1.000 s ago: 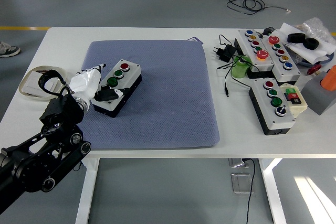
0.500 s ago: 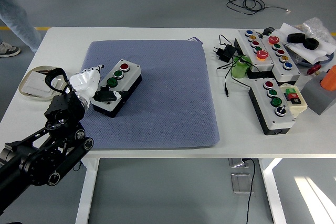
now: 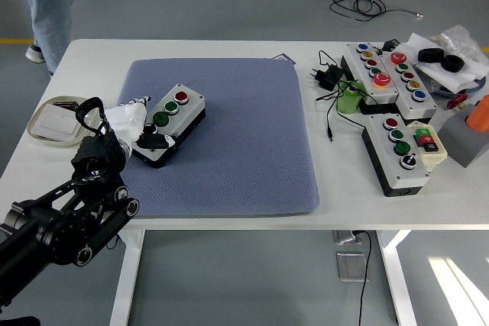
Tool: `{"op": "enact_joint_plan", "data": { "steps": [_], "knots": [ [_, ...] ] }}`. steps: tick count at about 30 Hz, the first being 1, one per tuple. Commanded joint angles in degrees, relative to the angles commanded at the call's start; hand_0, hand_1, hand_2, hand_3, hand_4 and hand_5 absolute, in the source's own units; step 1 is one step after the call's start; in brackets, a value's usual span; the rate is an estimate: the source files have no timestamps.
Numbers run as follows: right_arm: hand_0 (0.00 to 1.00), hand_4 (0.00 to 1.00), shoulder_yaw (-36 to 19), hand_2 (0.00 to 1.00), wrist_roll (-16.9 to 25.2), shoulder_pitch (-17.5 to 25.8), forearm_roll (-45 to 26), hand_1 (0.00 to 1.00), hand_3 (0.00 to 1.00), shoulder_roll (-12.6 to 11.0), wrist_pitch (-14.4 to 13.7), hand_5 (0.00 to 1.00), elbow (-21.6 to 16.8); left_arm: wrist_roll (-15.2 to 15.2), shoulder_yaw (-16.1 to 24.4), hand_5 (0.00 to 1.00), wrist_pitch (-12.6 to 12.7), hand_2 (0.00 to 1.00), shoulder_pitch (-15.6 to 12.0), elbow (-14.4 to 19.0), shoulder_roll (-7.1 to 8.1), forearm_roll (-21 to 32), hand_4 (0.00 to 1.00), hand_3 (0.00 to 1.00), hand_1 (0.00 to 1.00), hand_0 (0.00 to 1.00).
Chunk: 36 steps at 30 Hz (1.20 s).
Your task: Pick up the button,place it on the desk,press the button,press the button
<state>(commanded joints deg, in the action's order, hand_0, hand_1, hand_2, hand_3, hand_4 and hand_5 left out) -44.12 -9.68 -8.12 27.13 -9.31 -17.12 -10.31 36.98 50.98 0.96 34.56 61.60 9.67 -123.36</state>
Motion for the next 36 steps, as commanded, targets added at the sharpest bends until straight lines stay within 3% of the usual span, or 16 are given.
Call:
{"op": "enact_joint_plan", "data": {
  "steps": [11, 12, 17, 18, 23, 24, 29, 30, 35, 36],
  "knots": [
    [0.787, 0.412, 0.2, 0.817, -0.1, 0.4, -0.1, 0.797, 0.751, 0.0, 0.0, 0.479, 0.0, 0.0, -1.5, 0.383, -1.1, 0.962, 1.0, -1.7, -0.39, -1.0, 0.979, 0.998, 0.828, 0.634],
    [0.787, 0.412, 0.2, 0.817, -0.1, 0.4, -0.1, 0.797, 0.751, 0.0, 0.0, 0.479, 0.0, 0.0, -1.5, 0.315, -1.0, 0.865, 1.1, -1.7, -0.38, -1.2, 0.93, 0.998, 0.745, 0.581],
    [0.787, 0.412, 0.2, 0.817, -0.1, 0.6, -0.1, 0.797, 0.751, 0.0, 0.0, 0.479, 0.0, 0.0, -1.9, 0.315, 0.4, 0.865, 1.5, -2.7, -0.34, -2.3, 0.93, 0.998, 0.745, 0.581],
    [0.787, 0.412, 0.2, 0.817, 0.0, 0.6, 0.0, 0.797, 0.751, 0.0, 0.0, 0.479, 0.0, 0.0, -1.9, 0.218, 0.8, 0.656, 1.6, -3.1, -0.32, -2.6, 0.846, 0.912, 0.608, 0.468],
    [0.787, 0.412, 0.2, 0.817, 0.1, 0.5, -0.1, 0.797, 0.751, 0.0, 0.0, 0.479, 0.0, 0.0, -1.9, 0.218, 2.7, 0.656, 1.7, -3.9, -0.24, -3.9, 0.846, 0.912, 0.608, 0.468],
    [0.787, 0.412, 0.2, 0.817, 0.1, 0.5, -0.1, 0.797, 0.751, 0.0, 0.0, 0.479, 0.0, 0.0, -1.9, 0.176, 2.9, 0.472, 1.7, -4.0, -0.23, -4.1, 0.802, 0.719, 0.487, 0.34],
    [0.787, 0.412, 0.1, 0.817, 0.0, 0.3, 0.0, 0.797, 0.751, 0.0, 0.0, 0.479, 0.0, 0.0, -2.0, 0.176, 2.6, 0.472, 2.2, -4.7, -0.12, -4.8, 0.802, 0.719, 0.487, 0.34],
    [0.787, 0.412, 0.1, 0.817, 0.0, 0.3, -0.1, 0.797, 0.751, 0.0, 0.0, 0.479, 0.0, 0.0, -2.1, 0.122, 2.3, 0.414, 2.2, -4.9, -0.06, -4.9, 0.757, 0.61, 0.458, 0.33],
    [0.787, 0.412, 0.1, 0.817, 0.1, 0.2, -0.1, 0.797, 0.751, 0.0, -0.1, 0.479, 0.0, 0.0, -2.2, 0.122, 2.5, 0.414, 2.2, -5.4, 0.22, -5.7, 0.757, 0.61, 0.458, 0.33],
    [0.787, 0.412, 0.1, 0.817, 0.1, 0.2, -0.1, 0.797, 0.751, 0.0, -0.1, 0.479, 0.0, 0.0, -2.2, 0.055, 2.6, 0.351, 2.2, -5.5, 0.24, -5.8, 0.664, 0.501, 0.352, 0.259]
  ]
}}
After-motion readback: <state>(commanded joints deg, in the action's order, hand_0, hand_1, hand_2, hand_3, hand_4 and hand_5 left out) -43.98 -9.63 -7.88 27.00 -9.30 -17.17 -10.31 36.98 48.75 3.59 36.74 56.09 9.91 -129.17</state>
